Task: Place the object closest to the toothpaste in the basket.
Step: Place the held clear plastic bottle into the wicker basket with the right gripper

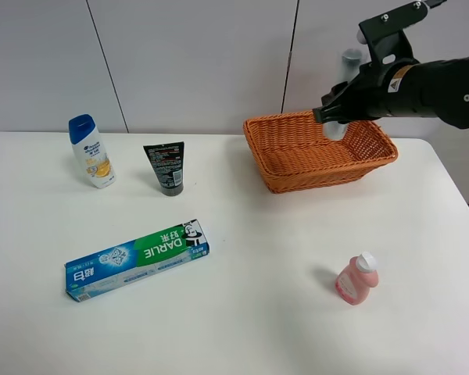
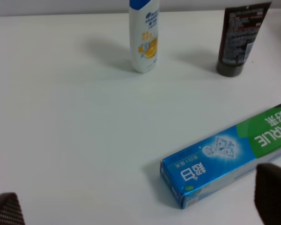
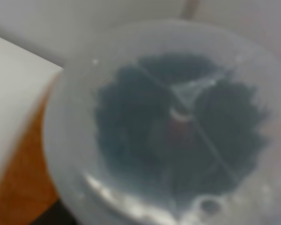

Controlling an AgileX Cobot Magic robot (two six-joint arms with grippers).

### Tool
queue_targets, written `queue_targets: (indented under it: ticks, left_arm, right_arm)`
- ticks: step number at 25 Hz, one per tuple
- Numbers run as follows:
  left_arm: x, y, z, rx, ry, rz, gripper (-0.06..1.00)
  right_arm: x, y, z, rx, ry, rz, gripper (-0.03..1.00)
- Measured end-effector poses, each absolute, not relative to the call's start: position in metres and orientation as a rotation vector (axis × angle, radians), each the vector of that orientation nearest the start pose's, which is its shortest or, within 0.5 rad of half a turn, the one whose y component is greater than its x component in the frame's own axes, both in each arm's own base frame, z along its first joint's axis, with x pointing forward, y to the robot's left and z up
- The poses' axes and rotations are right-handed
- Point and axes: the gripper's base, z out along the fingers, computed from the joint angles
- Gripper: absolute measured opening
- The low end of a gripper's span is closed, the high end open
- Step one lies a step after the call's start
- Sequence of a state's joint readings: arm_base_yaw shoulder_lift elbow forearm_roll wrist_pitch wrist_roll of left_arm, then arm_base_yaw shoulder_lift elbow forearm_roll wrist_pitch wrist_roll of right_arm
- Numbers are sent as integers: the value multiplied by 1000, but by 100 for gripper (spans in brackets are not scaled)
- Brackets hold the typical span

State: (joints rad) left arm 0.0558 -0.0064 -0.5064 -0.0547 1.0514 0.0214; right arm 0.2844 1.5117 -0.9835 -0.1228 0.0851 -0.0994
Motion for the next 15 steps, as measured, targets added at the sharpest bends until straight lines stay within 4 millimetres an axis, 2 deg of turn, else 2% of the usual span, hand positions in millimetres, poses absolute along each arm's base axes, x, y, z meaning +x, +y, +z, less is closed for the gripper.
queue_targets:
  ticks: [3, 8, 10, 13, 15]
  left_arm:
    - [-6, -5, 280, -32, 2021, -16, 99]
    - [-6, -5, 280, -32, 2021, -16, 99]
    - [-6, -5, 280, -32, 2021, -16, 99]
    - [-6, -5, 280, -32, 2021, -16, 99]
    - [-6, -5, 280, -32, 2021, -16, 99]
  right_arm:
    - [339, 82, 250, -492, 2087, 0, 42]
    - [357, 86, 211, -518, 2119, 0, 42]
    - [362, 87, 201, -516, 2110, 10, 50]
    - [365, 88, 198, -481, 2103, 33, 66]
    - [365, 88, 199, -443, 2104, 55, 70]
